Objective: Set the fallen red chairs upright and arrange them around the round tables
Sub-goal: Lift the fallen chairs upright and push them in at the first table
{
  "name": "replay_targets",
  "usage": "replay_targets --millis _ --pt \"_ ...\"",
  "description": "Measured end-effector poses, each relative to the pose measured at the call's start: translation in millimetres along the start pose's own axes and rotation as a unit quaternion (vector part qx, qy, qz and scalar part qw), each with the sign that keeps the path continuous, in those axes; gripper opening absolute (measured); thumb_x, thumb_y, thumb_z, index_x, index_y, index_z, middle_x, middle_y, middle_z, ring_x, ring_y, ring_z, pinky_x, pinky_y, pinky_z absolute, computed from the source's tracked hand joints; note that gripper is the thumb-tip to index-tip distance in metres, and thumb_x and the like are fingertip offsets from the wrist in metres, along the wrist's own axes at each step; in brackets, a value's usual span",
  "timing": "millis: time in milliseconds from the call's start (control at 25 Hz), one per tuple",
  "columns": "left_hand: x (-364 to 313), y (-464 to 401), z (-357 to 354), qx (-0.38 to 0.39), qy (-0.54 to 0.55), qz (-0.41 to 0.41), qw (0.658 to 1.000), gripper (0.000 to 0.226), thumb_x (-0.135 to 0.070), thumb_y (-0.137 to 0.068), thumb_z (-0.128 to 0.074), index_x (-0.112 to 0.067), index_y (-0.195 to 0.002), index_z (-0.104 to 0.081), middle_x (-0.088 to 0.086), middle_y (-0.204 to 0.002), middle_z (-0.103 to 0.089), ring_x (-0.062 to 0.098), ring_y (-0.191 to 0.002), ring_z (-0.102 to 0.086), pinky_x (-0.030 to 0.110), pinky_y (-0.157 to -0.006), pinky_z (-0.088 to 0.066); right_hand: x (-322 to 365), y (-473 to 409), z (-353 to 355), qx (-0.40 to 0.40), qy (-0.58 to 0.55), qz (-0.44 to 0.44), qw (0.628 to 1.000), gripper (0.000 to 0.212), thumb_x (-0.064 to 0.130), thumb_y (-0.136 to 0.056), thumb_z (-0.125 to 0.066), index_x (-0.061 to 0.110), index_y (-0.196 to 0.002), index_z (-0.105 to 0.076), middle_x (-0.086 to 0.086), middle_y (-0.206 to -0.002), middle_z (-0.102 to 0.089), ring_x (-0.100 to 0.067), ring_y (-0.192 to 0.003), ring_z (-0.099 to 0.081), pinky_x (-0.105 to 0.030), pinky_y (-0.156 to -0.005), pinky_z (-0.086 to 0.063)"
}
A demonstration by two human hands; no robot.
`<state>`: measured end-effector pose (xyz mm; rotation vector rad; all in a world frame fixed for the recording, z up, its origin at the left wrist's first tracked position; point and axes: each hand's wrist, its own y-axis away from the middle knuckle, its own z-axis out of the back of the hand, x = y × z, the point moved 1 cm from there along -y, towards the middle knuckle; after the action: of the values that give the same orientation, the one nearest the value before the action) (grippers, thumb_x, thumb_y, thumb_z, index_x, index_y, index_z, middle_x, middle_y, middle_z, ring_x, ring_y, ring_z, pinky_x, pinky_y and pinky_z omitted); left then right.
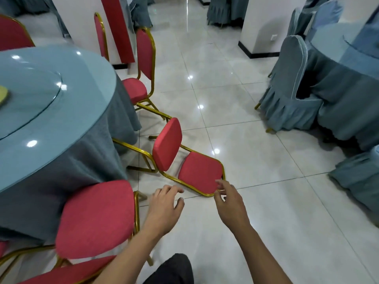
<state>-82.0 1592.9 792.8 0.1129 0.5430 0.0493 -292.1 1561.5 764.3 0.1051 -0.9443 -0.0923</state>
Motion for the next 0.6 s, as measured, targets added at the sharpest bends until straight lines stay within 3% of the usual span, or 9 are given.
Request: replay_targets --millis 160,320,600 --pt "-33.5 -77.1 -21.3 -0.02 0.017 0.002 1.0 0.024 -0.033 -0.1 -0.048 -0.034 -0.122 -0.057 -0.014 -0.123 -0.055 0.014 -0.115 -0.046 0.031 -0.099 -0.032 -14.4 -83.9 34.8 0.008 0.004 0.011 1.0 0.029 0.024 -0.1 -0.054 0.034 -0.126 -0.057 0.012 -0.116 -0.06 0.001 -0.103 -0.06 -0.028 -0.089 -0.051" --pt "-54.2 -171.4 -34.9 -0.042 0.042 0.024 0.998 0.024 -0.035 -0.1 -0.048 -0.034 -0.122 -0.057 -0.014 -0.123 -0.056 0.014 -0.114 -0.046 0.031 -0.1 -0.034 -9.7 -183.1 62.1 0.04 0.039 0.015 0.998 0.031 0.022 -0.1 -0.052 0.032 -0.129 -0.057 0.011 -0.116 -0.058 0.006 -0.1 -0.056 -0.023 -0.088 -0.046" --pt "-92.7 -307.1 -49.1 -0.056 0.056 0.054 0.995 0.034 -0.044 -0.094 -0.036 -0.033 -0.115 -0.06 -0.014 -0.117 -0.061 0.016 -0.11 -0.052 0.036 -0.099 -0.039 3.7 -333.8 94.5 0.079 0.083 0.033 0.993 0.031 0.022 -0.1 -0.052 0.035 -0.128 -0.055 0.01 -0.116 -0.058 -0.001 -0.1 -0.057 -0.021 -0.08 -0.043"
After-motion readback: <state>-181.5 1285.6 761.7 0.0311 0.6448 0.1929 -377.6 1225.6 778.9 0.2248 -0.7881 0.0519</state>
